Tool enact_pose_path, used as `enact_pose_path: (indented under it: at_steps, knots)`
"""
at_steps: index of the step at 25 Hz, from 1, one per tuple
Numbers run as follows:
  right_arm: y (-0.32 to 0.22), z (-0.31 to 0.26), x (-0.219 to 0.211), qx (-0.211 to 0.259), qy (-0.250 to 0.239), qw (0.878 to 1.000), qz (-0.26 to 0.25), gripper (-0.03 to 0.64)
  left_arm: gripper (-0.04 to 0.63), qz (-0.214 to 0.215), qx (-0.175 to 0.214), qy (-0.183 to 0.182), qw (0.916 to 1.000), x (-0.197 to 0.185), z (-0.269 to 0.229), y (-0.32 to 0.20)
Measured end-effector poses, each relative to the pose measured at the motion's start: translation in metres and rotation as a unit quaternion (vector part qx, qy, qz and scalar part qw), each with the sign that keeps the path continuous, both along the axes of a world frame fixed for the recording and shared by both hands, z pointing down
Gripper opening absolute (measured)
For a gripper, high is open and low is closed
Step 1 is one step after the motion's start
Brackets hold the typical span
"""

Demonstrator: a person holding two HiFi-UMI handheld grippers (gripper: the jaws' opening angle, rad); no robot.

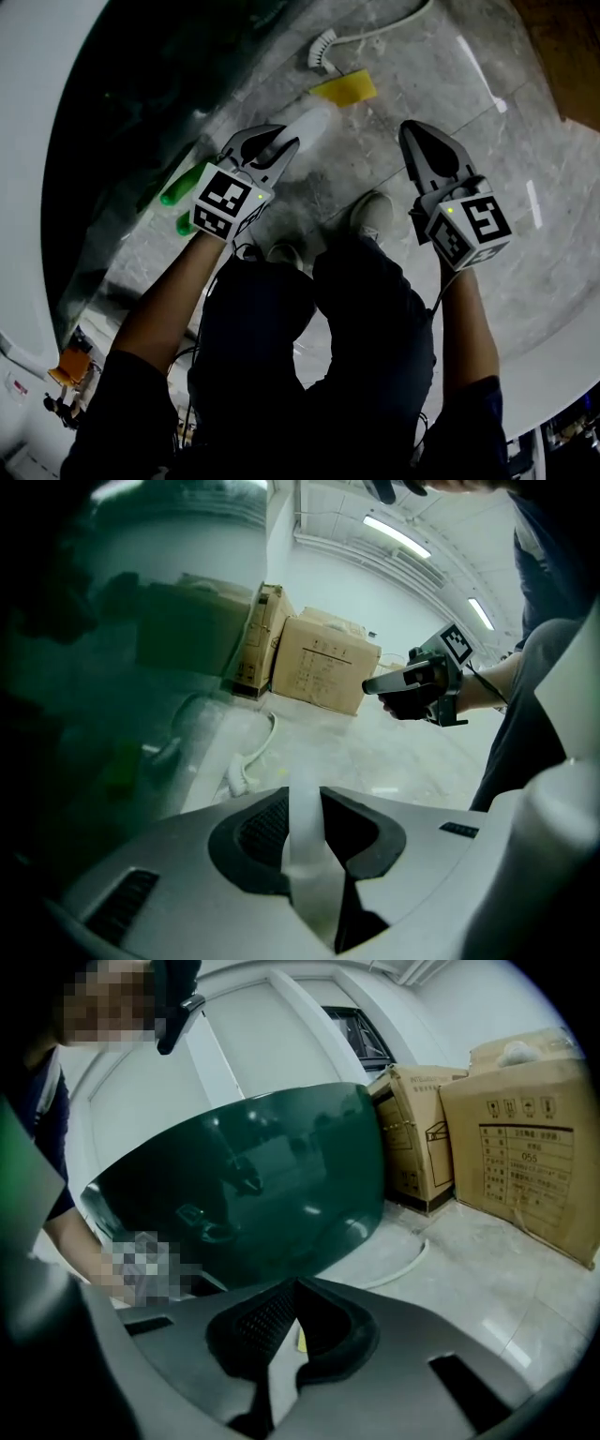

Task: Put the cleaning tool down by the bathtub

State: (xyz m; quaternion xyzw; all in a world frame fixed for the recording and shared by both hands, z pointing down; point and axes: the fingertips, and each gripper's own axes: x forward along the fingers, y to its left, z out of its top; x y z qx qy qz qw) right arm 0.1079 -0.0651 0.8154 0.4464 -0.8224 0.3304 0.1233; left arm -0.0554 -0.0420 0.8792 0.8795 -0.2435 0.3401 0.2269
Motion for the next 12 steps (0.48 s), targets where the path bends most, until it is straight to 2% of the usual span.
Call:
enact_pose_path:
  at_steps: [4, 12]
  knots:
    - [0.003, 0.03, -0.001, -0.001, 0.009, 1.0, -0.011, 0.005, 0.109, 0.009, 0.0, -0.009, 0.9999, -0.008, 0.038, 0.009]
    - [0.008, 0.052, -0.001, 0.009, 0.014, 1.0, -0.019, 0.005, 0.109, 0.025, 0.006, -0.032, 0.9992, -0.022, 0.092, 0.022]
